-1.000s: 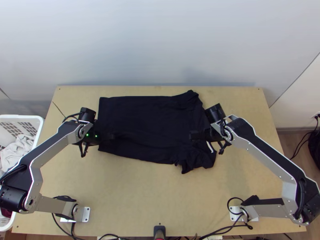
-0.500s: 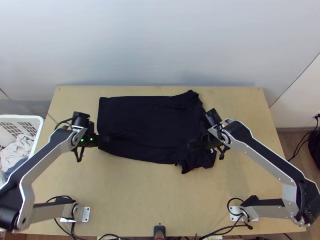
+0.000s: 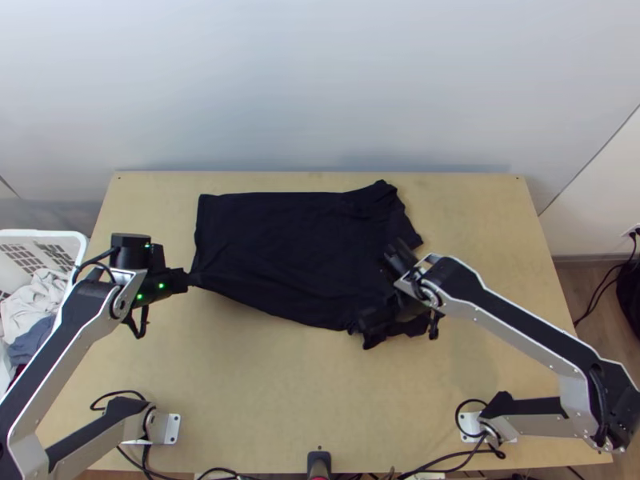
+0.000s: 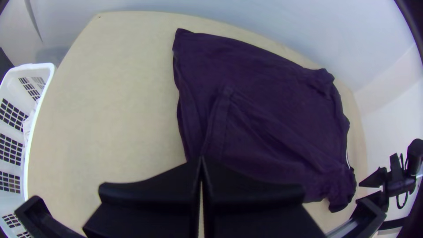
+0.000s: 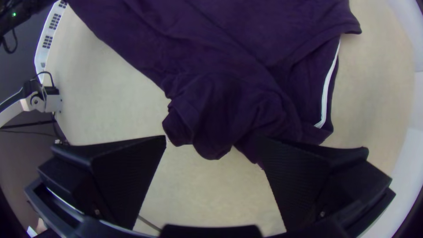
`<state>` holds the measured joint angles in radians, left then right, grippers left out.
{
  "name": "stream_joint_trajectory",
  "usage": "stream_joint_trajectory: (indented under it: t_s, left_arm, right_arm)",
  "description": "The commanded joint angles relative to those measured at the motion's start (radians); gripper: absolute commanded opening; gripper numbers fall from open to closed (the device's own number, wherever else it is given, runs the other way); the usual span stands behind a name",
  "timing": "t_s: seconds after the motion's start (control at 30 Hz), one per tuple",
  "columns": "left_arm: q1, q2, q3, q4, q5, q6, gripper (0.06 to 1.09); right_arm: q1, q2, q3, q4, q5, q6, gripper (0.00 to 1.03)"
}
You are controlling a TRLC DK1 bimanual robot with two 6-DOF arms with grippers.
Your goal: Fold the t-shirt
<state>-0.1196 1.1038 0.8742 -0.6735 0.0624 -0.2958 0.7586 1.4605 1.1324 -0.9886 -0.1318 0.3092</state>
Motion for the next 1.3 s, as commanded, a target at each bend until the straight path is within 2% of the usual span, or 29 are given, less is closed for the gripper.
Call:
stream_joint_trajectory:
  t_s: [0.0,0.13,0.2,0.23,0.27,0.33,0.5,0.63,0.7,0.73,0.83,0.93,1.0,1.1,1.27]
  left_arm:
    - [0.001,-0.047,-0.004,-0.032,-0.009,-0.016,0.10]
    - [-0.002,-0.061,-0.006,-0.038,-0.009,-0.020,0.10]
    - [-0.002,-0.064,-0.006,-0.044,-0.009,-0.020,0.10]
    - [-0.002,-0.067,-0.007,-0.049,-0.009,-0.020,0.10]
    - [-0.002,-0.070,-0.009,-0.051,-0.009,-0.020,0.10]
    - [0.000,-0.081,-0.015,-0.057,-0.009,-0.020,0.10]
    - [0.011,-0.107,-0.044,-0.058,-0.010,-0.016,0.10]
    - [0.011,-0.113,-0.089,-0.051,-0.009,-0.014,0.10]
    - [0.011,-0.111,-0.113,-0.037,-0.009,-0.020,0.11]
    - [0.011,-0.108,-0.129,-0.020,-0.007,-0.023,0.14]
    - [0.009,-0.084,-0.150,0.000,-0.004,-0.042,0.36]
    - [0.009,-0.038,-0.144,0.000,0.010,-0.046,0.68]
    - [0.009,-0.009,-0.130,-0.005,0.019,-0.046,0.82]
    - [0.018,0.016,-0.098,-0.021,0.030,-0.051,0.93]
    - [0.035,0.113,-0.046,-0.009,0.076,-0.074,1.00]
  right_arm:
    - [0.094,0.015,-0.026,-0.007,-0.003,-0.004,0.93]
    - [0.133,0.037,-0.048,-0.005,0.023,-0.001,0.92]
    - [0.139,0.064,-0.060,-0.005,0.061,-0.004,0.83]
    - [0.142,0.072,-0.071,0.007,0.089,-0.004,0.76]
    - [0.142,0.078,-0.082,0.028,0.120,-0.007,0.64]
    - [0.139,0.078,-0.100,0.073,0.175,-0.032,0.33]
    - [0.123,0.044,-0.131,0.074,0.213,-0.038,0.19]
    - [0.114,-0.045,-0.129,0.054,0.215,-0.010,0.17]
    - [0.111,-0.074,-0.111,-0.005,0.215,0.001,0.17]
    - [0.111,-0.084,-0.102,-0.032,0.215,-0.001,0.16]
    - [0.110,-0.124,-0.091,-0.090,0.213,-0.009,0.15]
    - [0.111,-0.161,-0.086,-0.128,0.199,-0.056,0.07]
    - [0.107,-0.175,-0.085,-0.145,0.178,-0.062,0.04]
    - [0.094,-0.189,-0.080,-0.157,0.166,-0.061,0.03]
    - [0.070,-0.198,-0.079,-0.157,0.155,-0.059,0.03]
